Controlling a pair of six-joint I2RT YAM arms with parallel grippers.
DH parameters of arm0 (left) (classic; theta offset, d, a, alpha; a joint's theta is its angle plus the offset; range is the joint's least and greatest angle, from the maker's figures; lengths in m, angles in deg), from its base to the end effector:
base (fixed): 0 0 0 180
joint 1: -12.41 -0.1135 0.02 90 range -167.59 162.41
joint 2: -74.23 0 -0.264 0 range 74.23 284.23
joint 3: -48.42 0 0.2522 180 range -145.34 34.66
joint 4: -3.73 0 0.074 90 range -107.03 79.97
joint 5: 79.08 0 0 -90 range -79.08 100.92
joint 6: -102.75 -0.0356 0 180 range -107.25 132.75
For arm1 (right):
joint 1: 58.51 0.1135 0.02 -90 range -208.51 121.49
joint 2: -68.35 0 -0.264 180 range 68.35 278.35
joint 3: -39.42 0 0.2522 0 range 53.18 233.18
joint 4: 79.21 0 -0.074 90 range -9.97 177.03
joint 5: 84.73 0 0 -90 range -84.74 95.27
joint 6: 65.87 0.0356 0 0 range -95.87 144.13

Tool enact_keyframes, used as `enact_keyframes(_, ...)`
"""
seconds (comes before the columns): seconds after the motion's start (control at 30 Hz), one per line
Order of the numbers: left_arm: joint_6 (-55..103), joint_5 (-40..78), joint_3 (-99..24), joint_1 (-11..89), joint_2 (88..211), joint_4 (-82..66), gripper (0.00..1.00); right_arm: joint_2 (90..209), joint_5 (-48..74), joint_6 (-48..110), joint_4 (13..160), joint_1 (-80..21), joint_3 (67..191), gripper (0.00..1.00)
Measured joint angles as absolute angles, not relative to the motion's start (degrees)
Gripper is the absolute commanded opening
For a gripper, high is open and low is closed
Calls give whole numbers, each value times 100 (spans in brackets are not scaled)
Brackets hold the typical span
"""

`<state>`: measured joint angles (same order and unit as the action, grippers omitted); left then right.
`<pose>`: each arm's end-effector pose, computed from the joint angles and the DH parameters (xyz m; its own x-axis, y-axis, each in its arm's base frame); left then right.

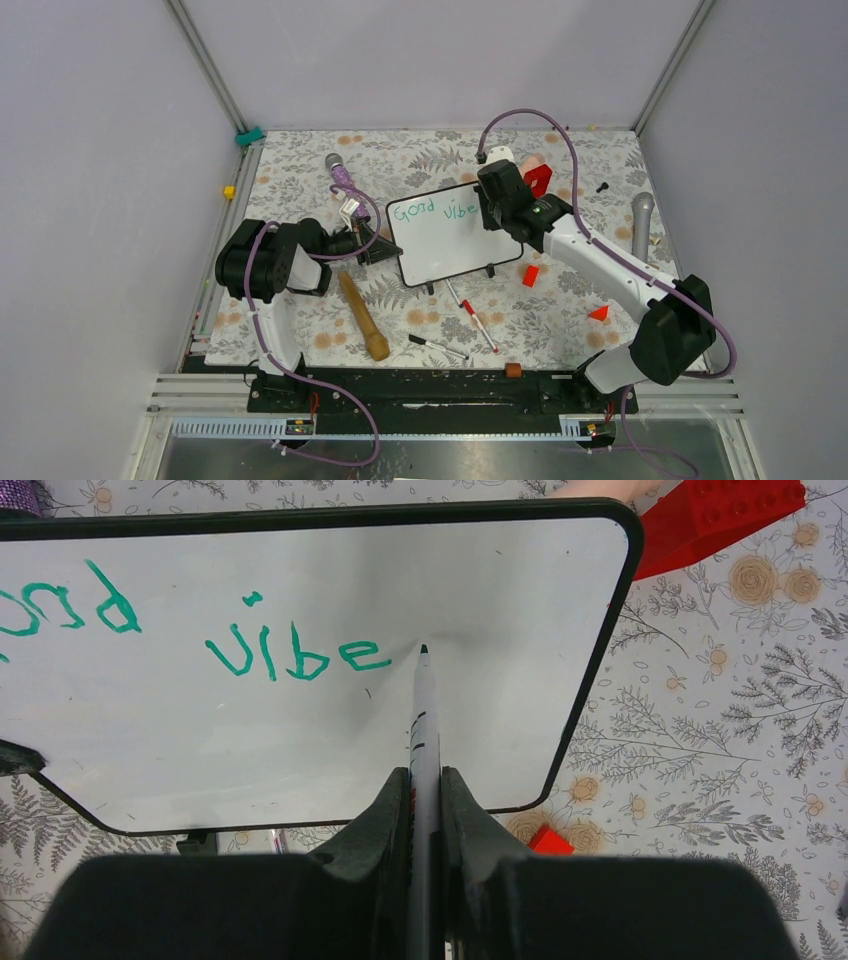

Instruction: Write a sentence on the whiteboard

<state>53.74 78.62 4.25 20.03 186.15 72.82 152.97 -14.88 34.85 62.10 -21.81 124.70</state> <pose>0.2945 -0.0726 0.1270 -0.6169 -0.1686 -0.7688 0.7452 0.1893 -0.6394 0.2736 0.1886 0.3131 -0.5492 -0.1916 -0.8134 -0.2456 0.9674 -0.0620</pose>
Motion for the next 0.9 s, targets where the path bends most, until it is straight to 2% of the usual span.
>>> enact_keyframes(0.9,5378,7862,425,2003,18615,7282,0,15585,-1453,3483,6208,-2216,12737,0)
